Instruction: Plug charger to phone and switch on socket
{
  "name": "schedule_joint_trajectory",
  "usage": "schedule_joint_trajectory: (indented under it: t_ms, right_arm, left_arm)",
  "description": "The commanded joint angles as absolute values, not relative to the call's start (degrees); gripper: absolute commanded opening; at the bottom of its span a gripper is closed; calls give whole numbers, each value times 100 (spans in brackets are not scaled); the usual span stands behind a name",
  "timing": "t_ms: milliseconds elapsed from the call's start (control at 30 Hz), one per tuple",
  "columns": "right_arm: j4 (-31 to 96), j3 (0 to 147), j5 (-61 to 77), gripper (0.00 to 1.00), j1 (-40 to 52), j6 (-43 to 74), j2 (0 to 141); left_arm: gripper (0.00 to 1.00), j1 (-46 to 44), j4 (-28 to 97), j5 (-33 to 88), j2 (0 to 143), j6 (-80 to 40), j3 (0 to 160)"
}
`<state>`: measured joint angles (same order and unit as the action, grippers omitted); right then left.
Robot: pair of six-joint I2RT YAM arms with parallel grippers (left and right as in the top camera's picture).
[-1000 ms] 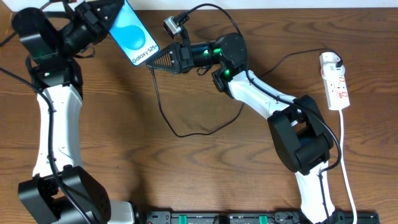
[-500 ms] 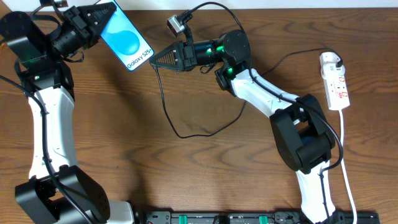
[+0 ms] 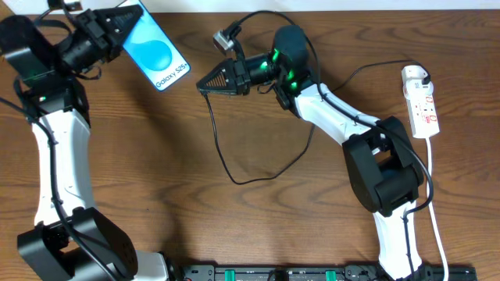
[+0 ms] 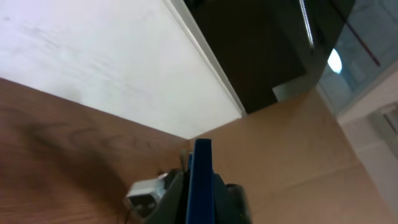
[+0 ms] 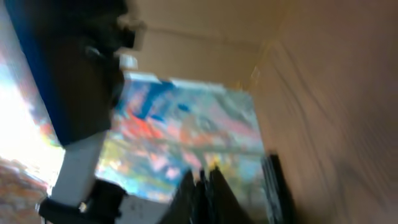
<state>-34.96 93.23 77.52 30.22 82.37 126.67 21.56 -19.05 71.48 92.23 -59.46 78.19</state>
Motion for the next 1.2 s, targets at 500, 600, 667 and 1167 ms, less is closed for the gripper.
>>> schedule_joint_trajectory:
  t_ms: [500, 600, 667, 1167]
  right_arm:
    - [4543, 9413, 1208, 1, 2539, 5127, 12431]
    - [5262, 9415, 375, 1, 2438, 5188, 12401]
    - [5638, 9408, 8, 1, 2397, 5212, 12401]
    - [6158, 9389, -517, 99, 2410, 5301, 12403]
  left_arm:
    - [8, 2331, -1660, 7771, 9174, -6840, 7811]
    - [7, 2204, -1647, 7966, 9174, -6598, 7791]
    - [7, 2071, -1590, 8084, 9174, -6399, 7743]
    - [8, 1170, -239, 7666, 9424, -4853, 7478]
